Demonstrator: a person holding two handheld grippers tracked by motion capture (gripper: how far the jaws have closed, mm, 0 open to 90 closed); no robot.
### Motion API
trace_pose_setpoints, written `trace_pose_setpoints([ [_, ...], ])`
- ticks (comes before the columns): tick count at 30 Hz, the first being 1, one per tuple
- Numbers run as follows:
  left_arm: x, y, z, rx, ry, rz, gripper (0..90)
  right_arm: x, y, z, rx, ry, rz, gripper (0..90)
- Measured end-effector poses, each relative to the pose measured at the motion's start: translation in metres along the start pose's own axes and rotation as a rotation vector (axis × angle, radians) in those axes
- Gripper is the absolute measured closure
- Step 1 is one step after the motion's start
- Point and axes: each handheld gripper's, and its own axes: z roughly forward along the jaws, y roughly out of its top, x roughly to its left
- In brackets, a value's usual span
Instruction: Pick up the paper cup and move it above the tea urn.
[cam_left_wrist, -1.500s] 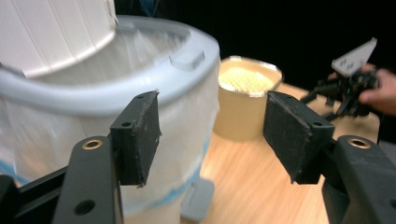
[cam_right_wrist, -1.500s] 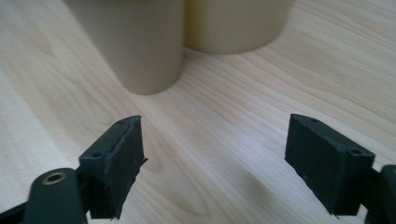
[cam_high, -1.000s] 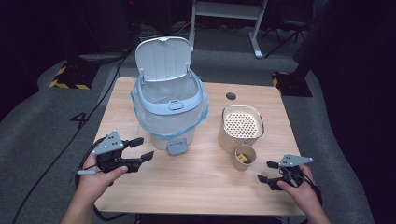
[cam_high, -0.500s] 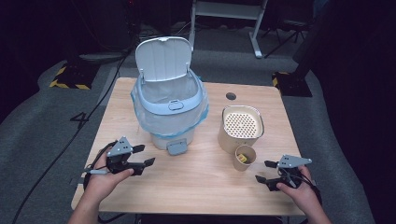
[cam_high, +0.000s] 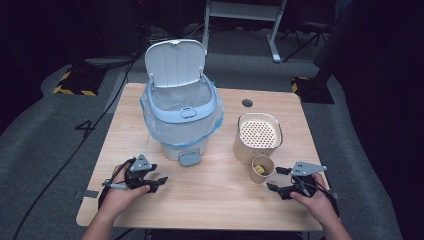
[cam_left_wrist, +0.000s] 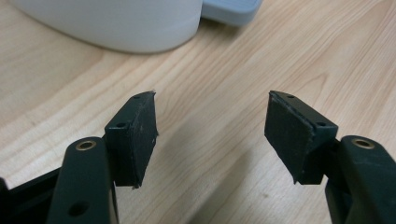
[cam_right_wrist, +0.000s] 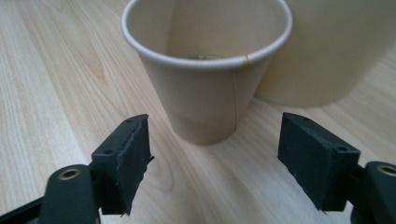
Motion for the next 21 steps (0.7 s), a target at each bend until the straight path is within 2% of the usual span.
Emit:
trace_pose_setpoints([
  [3, 0.002, -0.004, 0.004, 0.015, 0.015, 0.001, 34.3, -0.002, 0.001, 0.007, -0.030, 0.007, -0.014, 24.8],
  [6, 0.002, -0.005, 0.005, 0.015, 0.027, 0.004, 33.7, -0.002, 0.005, 0.013, -0.055, 0.009, -0.005, 24.7],
  [8, 0.001, -0.004, 0.005, 0.018, 0.037, 0.005, 33.0, -0.001, 0.007, 0.016, -0.058, 0.009, -0.010, 24.1],
  [10, -0.001, -0.003, 0.007, 0.029, 0.065, 0.027, 32.8, -0.001, 0.008, 0.018, -0.055, 0.010, -0.010, 24.0],
  [12, -0.004, -0.001, 0.009, 0.033, 0.074, 0.025, 30.8, 0.000, 0.009, 0.022, -0.049, 0.010, -0.007, 24.1],
  [16, -0.005, -0.001, 0.010, 0.033, 0.078, 0.024, 29.9, 0.002, 0.008, 0.030, -0.050, 0.000, 0.001, 24.2],
  [21, -0.005, -0.001, 0.010, 0.033, 0.078, 0.024, 29.9, 0.006, 0.010, 0.040, -0.084, -0.010, 0.019, 25.9],
])
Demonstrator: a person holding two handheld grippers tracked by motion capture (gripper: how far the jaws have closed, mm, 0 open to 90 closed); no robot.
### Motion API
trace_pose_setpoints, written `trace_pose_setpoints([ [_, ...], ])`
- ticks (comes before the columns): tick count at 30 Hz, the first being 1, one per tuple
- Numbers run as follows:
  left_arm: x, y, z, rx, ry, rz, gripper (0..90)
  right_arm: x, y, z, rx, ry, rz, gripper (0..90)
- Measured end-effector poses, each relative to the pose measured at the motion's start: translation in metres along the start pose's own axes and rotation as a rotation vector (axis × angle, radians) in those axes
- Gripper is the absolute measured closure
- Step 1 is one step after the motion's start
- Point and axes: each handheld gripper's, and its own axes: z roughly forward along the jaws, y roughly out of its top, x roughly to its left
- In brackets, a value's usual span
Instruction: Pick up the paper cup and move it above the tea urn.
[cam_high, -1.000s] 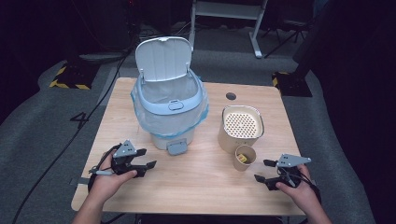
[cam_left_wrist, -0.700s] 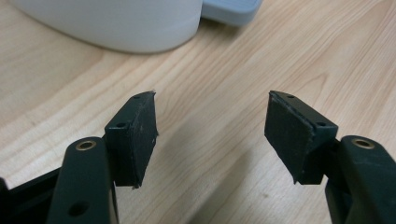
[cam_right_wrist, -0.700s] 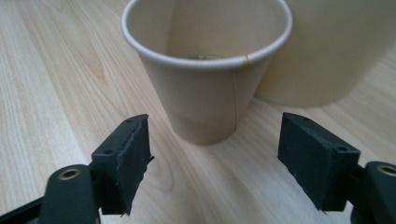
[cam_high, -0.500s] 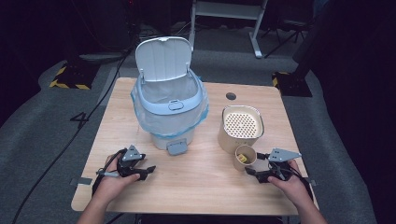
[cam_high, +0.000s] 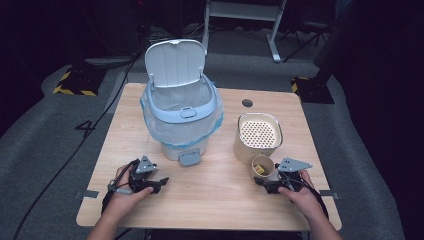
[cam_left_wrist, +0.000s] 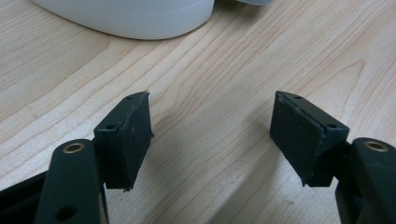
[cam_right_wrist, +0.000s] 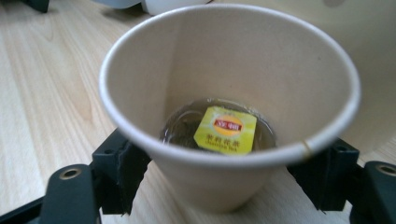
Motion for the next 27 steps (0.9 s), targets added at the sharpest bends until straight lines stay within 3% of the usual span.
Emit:
trace_pose_setpoints([
  [9, 0.000, 0.000, 0.000, 0.000, 0.000, 0.000, 29.9, -0.001, -0.002, 0.005, -0.028, 0.012, 0.034, 28.1],
  [15, 0.000, 0.000, 0.000, 0.000, 0.000, 0.000, 29.8, -0.002, -0.001, 0.004, -0.033, 0.073, 0.016, 29.4],
  [21, -0.001, 0.000, 0.000, -0.003, 0.004, -0.003, 29.9, -0.001, 0.004, -0.008, -0.060, 0.116, 0.004, 29.5],
  [27, 0.000, 0.000, 0.000, -0.003, 0.004, -0.003, 29.9, -0.004, 0.022, -0.031, -0.071, 0.156, -0.024, 29.6],
])
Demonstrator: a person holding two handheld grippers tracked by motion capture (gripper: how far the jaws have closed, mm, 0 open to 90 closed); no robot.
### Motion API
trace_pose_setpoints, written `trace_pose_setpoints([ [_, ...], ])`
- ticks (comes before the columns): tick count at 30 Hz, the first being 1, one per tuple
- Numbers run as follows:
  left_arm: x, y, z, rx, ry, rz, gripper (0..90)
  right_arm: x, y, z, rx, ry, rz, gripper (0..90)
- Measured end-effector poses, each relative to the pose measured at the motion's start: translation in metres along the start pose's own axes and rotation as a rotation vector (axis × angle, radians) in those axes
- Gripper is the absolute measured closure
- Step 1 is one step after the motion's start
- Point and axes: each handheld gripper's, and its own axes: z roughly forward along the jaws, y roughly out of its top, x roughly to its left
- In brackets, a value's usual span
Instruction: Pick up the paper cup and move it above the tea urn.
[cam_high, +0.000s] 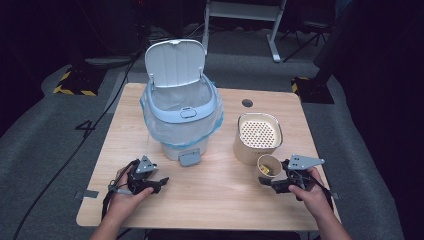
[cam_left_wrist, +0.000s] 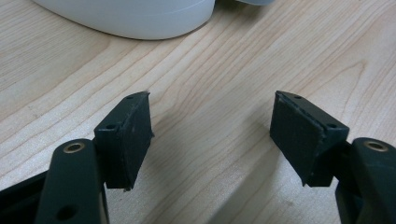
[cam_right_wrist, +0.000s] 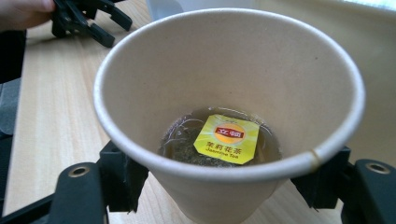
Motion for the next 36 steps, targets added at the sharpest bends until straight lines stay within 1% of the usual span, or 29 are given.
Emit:
trace_pose_setpoints([
  [2, 0.000, 0.000, 0.000, 0.002, -0.002, 0.000, 29.9, 0.000, 0.002, -0.001, 0.001, 0.002, -0.003, 29.7],
  [5, 0.000, 0.000, 0.000, 0.002, -0.002, 0.000, 30.0, 0.000, 0.014, -0.009, 0.005, 0.002, -0.018, 29.7],
  [9, 0.000, 0.000, 0.000, 0.000, -0.001, 0.000, 29.9, 0.000, 0.026, -0.016, 0.006, 0.004, -0.013, 29.7],
  [13, 0.000, 0.000, 0.000, 0.000, 0.000, 0.000, 29.9, 0.000, 0.039, -0.024, -0.008, 0.004, -0.013, 29.7],
  [20, 0.000, 0.000, 0.000, 0.000, 0.000, 0.000, 29.9, -0.006, 0.065, -0.037, -0.029, -0.016, -0.016, 29.8],
  [25, 0.000, 0.000, 0.000, 0.001, -0.001, 0.000, 29.9, -0.015, 0.086, -0.044, -0.030, -0.045, -0.026, 29.9],
  [27, 0.000, 0.000, 0.000, 0.001, 0.000, 0.000, 29.9, -0.018, 0.092, -0.045, -0.035, -0.049, -0.024, 29.9],
  [30, 0.000, 0.000, 0.000, 0.002, -0.002, 0.001, 29.9, -0.026, 0.105, -0.047, -0.042, -0.063, -0.026, 29.8],
  [36, 0.000, 0.000, 0.000, 0.002, -0.003, 0.001, 29.8, -0.042, 0.122, -0.047, -0.045, -0.092, -0.017, 29.8],
])
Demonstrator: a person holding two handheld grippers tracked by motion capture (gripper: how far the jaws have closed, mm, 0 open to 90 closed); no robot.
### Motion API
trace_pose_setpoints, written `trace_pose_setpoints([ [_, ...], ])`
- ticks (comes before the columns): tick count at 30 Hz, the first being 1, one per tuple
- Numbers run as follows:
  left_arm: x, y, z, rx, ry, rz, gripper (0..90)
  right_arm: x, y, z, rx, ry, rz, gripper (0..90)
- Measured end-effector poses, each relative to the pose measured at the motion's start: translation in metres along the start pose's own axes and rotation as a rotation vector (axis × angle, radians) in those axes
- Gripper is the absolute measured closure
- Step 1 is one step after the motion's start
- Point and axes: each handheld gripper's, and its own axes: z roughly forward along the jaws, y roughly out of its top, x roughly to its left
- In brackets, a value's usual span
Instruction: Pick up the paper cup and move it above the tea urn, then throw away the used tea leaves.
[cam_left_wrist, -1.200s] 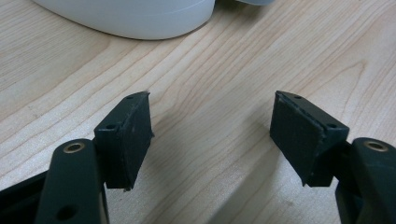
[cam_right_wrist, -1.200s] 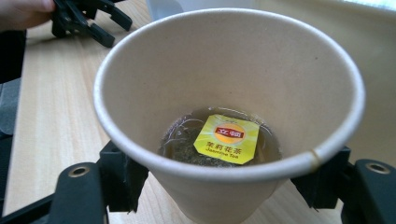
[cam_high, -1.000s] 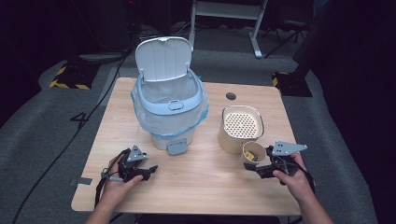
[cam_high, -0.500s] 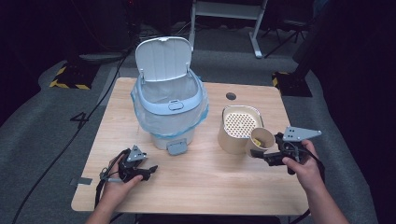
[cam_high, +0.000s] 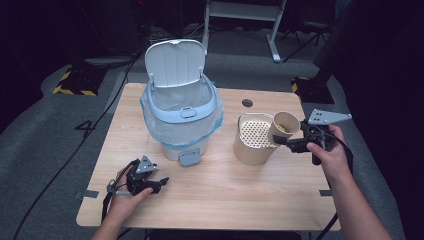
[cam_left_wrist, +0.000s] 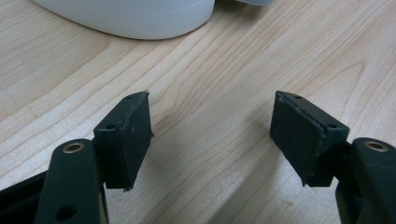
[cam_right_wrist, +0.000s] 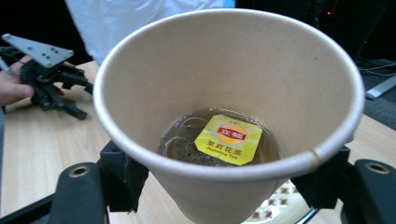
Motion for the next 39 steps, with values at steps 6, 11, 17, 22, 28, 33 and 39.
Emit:
trace_pose_setpoints([
  [6, 0.000, 0.000, 0.000, 0.000, -0.001, 0.000, 29.6, -0.014, 0.008, 0.011, -0.004, -0.031, 0.011, 29.8],
  [11, 0.000, 0.000, 0.000, 0.000, -0.001, 0.000, 29.6, -0.024, 0.011, 0.023, -0.005, -0.048, 0.024, 29.7],
  [17, 0.000, 0.000, 0.000, -0.002, 0.001, 0.000, 29.6, -0.034, 0.012, 0.035, 0.013, -0.060, 0.017, 29.7],
  [22, 0.000, 0.000, 0.000, 0.000, -0.001, 0.000, 29.6, -0.040, 0.011, 0.043, 0.014, -0.060, 0.023, 29.7],
  [28, 0.000, 0.000, 0.000, 0.000, 0.000, 0.001, 29.6, -0.046, 0.006, 0.055, 0.031, -0.071, 0.024, 29.7],
  [33, 0.000, 0.000, 0.000, 0.000, -0.001, 0.001, 29.6, -0.044, 0.007, 0.058, 0.036, -0.077, -0.015, 29.8],
  [39, 0.000, 0.000, 0.000, -0.002, 0.001, 0.000, 29.6, -0.042, 0.011, 0.056, 0.039, -0.147, -0.177, 30.0],
])
